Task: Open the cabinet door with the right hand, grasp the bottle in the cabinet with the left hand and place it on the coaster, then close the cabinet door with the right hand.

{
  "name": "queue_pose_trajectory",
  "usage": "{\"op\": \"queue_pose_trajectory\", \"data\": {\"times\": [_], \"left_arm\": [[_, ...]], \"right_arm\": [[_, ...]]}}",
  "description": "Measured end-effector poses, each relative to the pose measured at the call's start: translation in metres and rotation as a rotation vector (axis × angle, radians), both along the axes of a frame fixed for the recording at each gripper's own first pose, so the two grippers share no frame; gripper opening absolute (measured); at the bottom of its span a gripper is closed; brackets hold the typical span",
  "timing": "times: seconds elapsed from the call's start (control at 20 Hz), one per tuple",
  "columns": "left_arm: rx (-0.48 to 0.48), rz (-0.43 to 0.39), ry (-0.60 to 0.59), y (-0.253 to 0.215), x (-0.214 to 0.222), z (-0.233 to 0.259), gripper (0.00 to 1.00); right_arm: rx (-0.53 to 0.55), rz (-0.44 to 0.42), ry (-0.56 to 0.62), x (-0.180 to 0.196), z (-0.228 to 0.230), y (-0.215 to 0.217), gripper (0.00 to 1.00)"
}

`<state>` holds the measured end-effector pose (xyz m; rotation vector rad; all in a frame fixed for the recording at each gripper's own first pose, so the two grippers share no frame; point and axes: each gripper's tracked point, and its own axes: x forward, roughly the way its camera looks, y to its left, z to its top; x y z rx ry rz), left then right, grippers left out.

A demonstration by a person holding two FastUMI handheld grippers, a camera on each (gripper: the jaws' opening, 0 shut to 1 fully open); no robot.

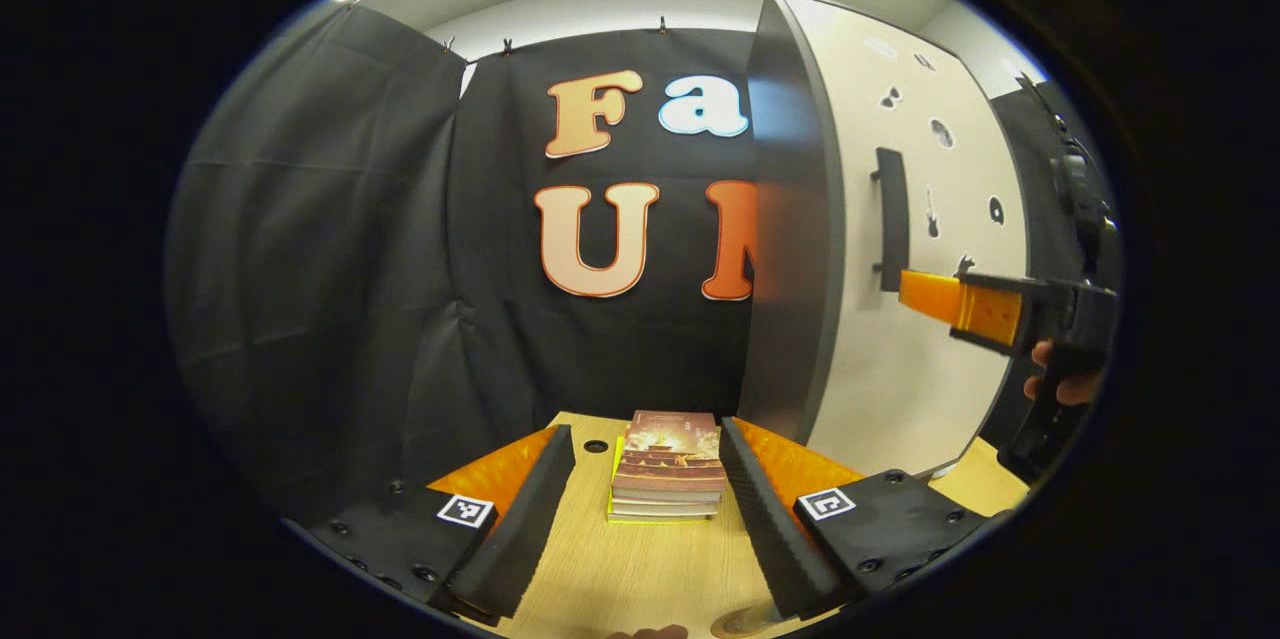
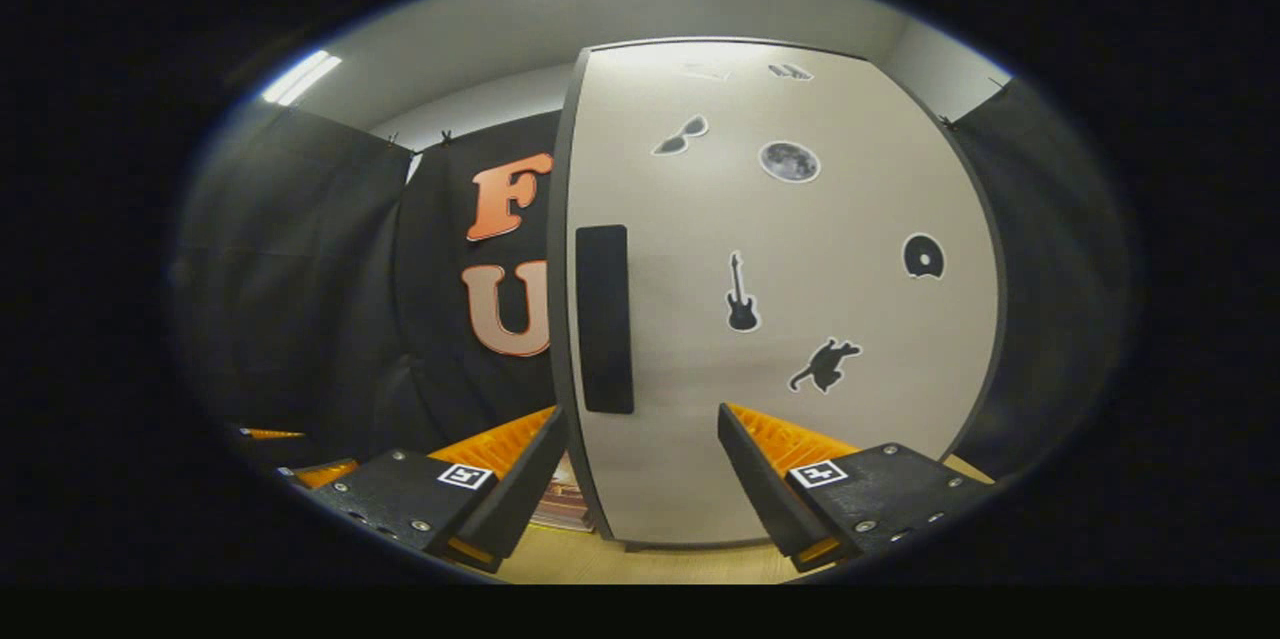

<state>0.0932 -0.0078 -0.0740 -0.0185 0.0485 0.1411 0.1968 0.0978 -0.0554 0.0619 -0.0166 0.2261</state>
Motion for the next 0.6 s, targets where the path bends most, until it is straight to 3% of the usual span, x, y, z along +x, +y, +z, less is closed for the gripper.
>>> {"op": "queue_pose_trajectory", "data": {"times": [0.05,0.45,0.5,0.55,0.6], "left_arm": [[0.001,-0.002,-0.005,-0.007,-0.010,0.005,0.99],[0.024,-0.058,-0.039,-0.058,-0.094,0.051,0.92],[0.024,-0.069,-0.040,-0.067,-0.104,0.052,0.92],[0.023,-0.075,-0.042,-0.072,-0.112,0.053,0.99],[0.025,-0.080,-0.044,-0.075,-0.120,0.055,0.95]], "right_arm": [[-0.008,-0.008,0.006,-0.017,0.000,-0.010,0.93],[-0.073,-0.123,0.022,-0.155,0.000,-0.091,0.93],[-0.071,-0.129,0.031,-0.169,-0.003,-0.097,0.93],[-0.068,-0.136,0.036,-0.180,-0.005,-0.102,0.93],[-0.064,-0.143,0.040,-0.190,-0.005,-0.108,0.94]]}}
